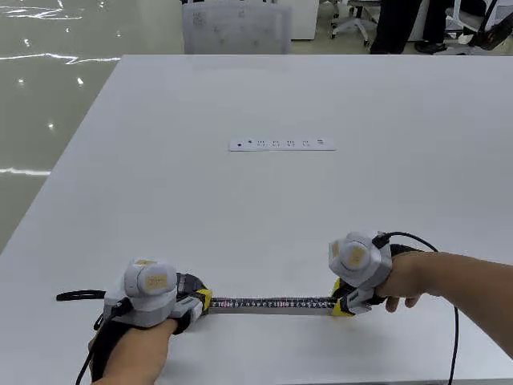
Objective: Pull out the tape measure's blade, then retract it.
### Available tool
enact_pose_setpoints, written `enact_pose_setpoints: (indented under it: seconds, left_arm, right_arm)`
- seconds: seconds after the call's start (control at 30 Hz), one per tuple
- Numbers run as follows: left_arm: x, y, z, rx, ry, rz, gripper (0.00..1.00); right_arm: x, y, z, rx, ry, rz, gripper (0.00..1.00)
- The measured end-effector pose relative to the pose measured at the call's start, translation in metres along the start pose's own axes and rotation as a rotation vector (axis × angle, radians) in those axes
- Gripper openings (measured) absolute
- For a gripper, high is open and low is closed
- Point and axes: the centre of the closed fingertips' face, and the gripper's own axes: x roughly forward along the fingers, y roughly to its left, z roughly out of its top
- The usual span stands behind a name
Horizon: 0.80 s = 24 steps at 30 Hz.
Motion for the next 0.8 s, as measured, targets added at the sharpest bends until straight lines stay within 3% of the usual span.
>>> enact_pose_setpoints:
  seconds: [0.27, 0.8]
  left_arm:
    - [-0.002, 0.0, 0.0008, -0.027, 0.001, -0.033, 0.57]
    - [-0.0027, -0.0014, -0.0011, -0.023, 0.01, -0.053, 0.56]
  right_arm:
    - [-0.0004, 0.0017, 0.0028, -0.035, -0.019, -0.002, 0.14]
    - [0.0017, 0.001, 0.0093, -0.011, -0.034, 0.004, 0.13]
